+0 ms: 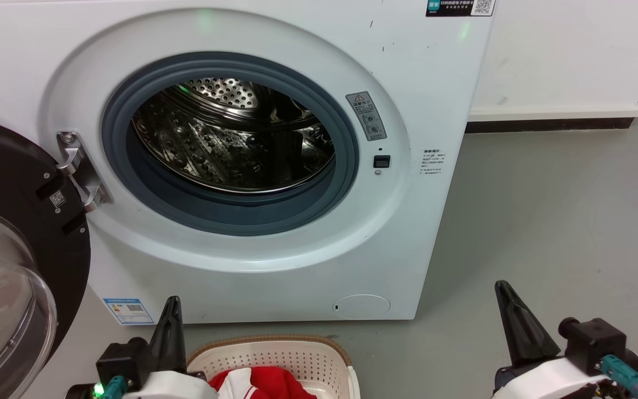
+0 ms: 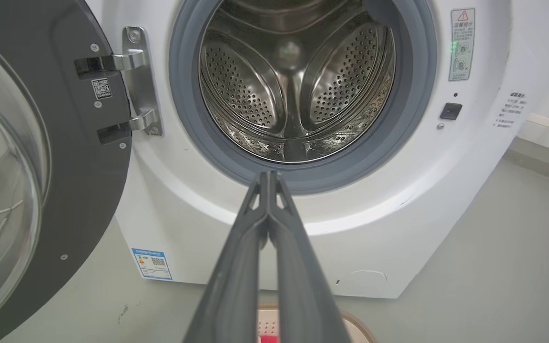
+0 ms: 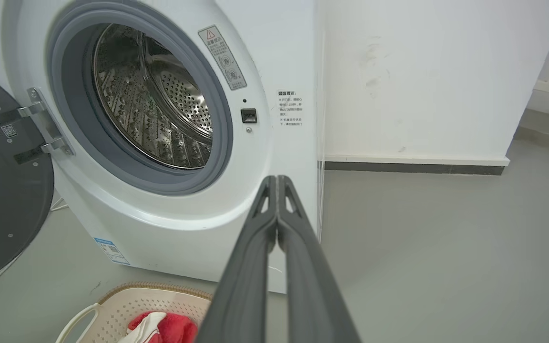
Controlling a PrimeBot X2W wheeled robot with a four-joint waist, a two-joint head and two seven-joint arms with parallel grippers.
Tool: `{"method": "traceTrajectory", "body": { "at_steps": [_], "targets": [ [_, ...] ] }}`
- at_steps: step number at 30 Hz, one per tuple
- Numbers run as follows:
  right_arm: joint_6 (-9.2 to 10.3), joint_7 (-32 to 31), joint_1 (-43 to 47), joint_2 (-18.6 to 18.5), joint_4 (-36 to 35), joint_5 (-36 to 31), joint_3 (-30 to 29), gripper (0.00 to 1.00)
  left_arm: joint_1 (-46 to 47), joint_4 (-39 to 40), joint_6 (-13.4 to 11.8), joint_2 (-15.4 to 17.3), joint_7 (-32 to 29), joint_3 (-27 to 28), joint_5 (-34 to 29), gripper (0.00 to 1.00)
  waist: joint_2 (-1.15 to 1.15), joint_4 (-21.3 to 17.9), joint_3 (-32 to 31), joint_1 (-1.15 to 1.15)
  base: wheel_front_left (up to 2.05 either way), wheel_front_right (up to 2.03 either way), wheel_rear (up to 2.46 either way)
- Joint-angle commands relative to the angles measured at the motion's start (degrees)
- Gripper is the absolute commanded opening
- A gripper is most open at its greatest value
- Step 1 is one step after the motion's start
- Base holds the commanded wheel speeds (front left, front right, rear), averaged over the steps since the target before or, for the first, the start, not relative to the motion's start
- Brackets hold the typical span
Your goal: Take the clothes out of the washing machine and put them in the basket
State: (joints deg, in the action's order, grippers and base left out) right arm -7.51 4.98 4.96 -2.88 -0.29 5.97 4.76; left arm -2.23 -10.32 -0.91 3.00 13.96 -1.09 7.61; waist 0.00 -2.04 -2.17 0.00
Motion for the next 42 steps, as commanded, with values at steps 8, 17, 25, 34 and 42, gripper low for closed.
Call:
{"method": "traceTrajectory", "body": {
  "at_steps": [8, 17, 25, 34, 42],
  "targets": [
    [0.0, -0.7, -2.11, -0.91, 1.02, 12.33, -0.5, 0.0, 2.13, 0.28, 1.17, 0.12, -2.58, 1.24, 11.02, 0.0, 0.0, 0.14, 0.17, 0.0, 0.0, 0.0, 0.0],
    [0.01, -1.38, -3.44, -1.44, 2.75, 22.49, -1.02, 0.0, 2.81, 0.03, 2.09, 0.1, -4.65, 1.86, 20.45, 0.0, 0.0, 0.29, 0.34, 0.0, 0.0, 0.0, 0.0],
    [0.01, -2.12, -4.5, -1.81, 4.2, 31.48, -1.63, 0.0, 3.63, -0.39, 2.96, 0.07, -6.69, 2.6, 28.88, 0.0, 0.0, 0.44, 0.51, 0.0, 0.0, 0.0, 0.0],
    [0.01, -2.9, -5.48, -2.07, 5.51, 39.52, -2.3, 0.0, 4.37, -0.82, 3.7, 0.05, -8.58, 3.27, 36.53, 0.0, 0.0, 0.59, 0.68, 0.0, 0.0, 0.0, 0.0],
    [0.01, -3.57, -6.2, -2.2, 6.61, 46.02, -2.94, 0.0, 4.94, -1.18, 4.33, 0.03, -10.13, 3.87, 42.74, 0.0, 0.0, 0.72, 0.84, 0.0, 0.0, 0.0, 0.0]
  ]
}}
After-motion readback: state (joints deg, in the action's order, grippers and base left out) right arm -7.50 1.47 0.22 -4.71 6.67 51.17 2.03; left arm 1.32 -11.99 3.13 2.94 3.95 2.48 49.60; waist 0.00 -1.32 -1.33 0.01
